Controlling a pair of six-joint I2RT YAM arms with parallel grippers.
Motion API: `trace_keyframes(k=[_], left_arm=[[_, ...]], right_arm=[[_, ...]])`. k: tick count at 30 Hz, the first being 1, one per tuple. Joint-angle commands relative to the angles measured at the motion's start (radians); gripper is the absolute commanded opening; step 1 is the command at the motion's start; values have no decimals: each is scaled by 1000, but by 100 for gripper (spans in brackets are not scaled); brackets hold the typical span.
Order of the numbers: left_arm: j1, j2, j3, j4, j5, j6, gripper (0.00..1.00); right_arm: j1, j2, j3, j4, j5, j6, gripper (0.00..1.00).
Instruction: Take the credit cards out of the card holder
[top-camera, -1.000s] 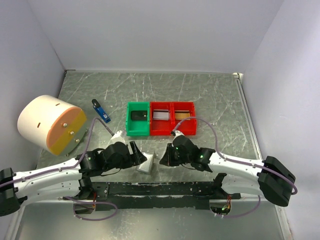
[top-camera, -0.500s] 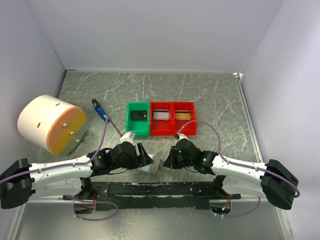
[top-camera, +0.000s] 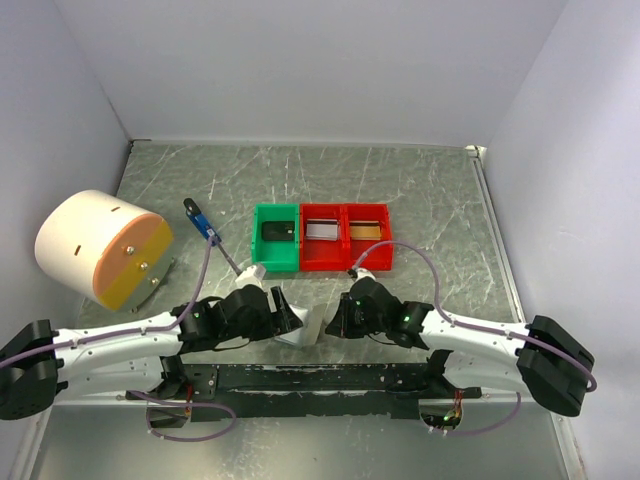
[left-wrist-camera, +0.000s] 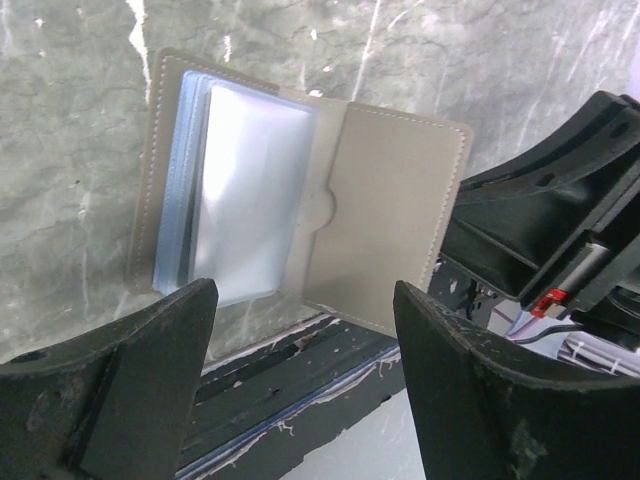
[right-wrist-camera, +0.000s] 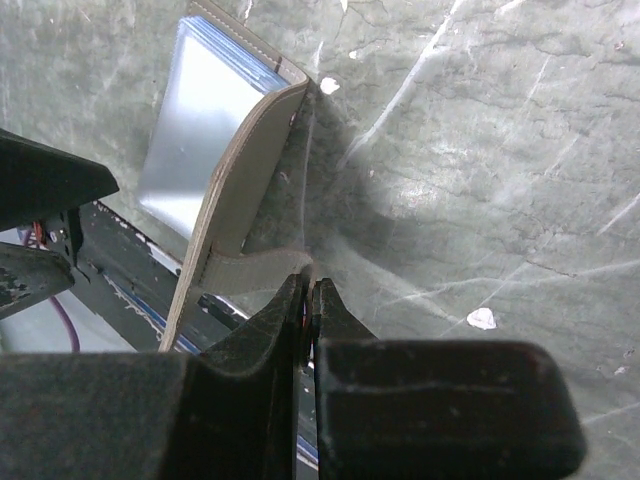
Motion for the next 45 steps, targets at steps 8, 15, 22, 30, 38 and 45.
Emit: trace_keyframes(k=[8, 15, 22, 30, 38, 45], left_arm=[[-9, 82, 6, 64, 23, 15, 78], [-10, 65, -22, 169, 60, 32, 66], [-12, 58, 5, 59, 8, 6, 78], [-13, 33, 21, -51, -47, -6, 84], [-12, 79, 32, -32, -32, 6, 83], [-13, 124, 28, 17, -5, 8, 83]], right_arm=[[-2, 31, 4, 22, -11, -4, 4], [-1, 29, -7, 26, -11, -1, 4], [0, 47, 1, 34, -19, -6, 4], [0, 49, 8, 31, -20, -9, 4], [-1, 48, 8, 30, -24, -7, 5], [-1, 47, 8, 32, -26, -6, 5]])
